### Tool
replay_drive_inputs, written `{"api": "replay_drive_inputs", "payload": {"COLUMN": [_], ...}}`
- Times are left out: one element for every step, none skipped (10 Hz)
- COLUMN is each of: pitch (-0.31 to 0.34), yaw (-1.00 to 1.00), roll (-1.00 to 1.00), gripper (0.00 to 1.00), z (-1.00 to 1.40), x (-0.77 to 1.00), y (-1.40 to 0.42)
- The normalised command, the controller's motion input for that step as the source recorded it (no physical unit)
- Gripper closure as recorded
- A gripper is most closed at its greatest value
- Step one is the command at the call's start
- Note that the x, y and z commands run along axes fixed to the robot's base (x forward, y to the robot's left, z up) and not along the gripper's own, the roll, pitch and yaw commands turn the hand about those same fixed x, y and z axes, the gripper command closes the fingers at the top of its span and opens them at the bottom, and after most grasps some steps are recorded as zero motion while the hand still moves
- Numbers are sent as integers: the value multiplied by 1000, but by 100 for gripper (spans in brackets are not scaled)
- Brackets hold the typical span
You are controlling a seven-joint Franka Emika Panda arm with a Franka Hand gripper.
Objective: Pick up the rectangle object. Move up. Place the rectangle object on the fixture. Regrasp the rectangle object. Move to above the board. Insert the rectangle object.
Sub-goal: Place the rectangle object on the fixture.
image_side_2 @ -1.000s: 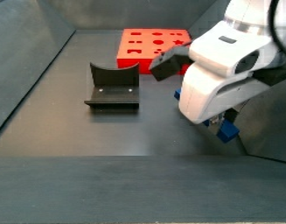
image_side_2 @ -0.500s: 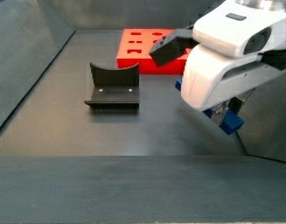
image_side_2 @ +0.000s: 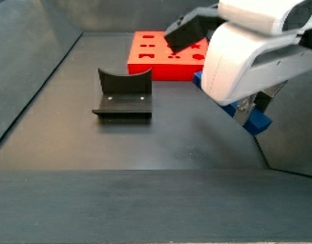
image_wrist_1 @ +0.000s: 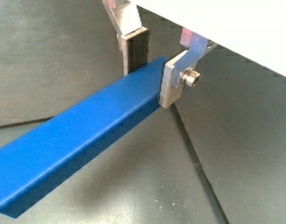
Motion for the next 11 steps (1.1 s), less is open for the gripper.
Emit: {"api": "replay_drive_inputs", "payload": {"pitch": [113,117,117,114,106,104,102,101,104,103,99], "yaw": [12,22,27,28,23,24,21,23,22,20,22], "roll": [112,120,121,119,109,106,100,98,91,92,86], "gripper": [100,100,100,100,100,100,100,100,100,100,100], "z": [1000,1000,1000,1000,975,917,793,662,558,487,338], "x": [-31,-32,-35,-38,-38,-36,-30,-20,-18,-16,-16], "y": [-13,-18,-18,-16,-12,-10,-8,-4,-2,2,-3]}}
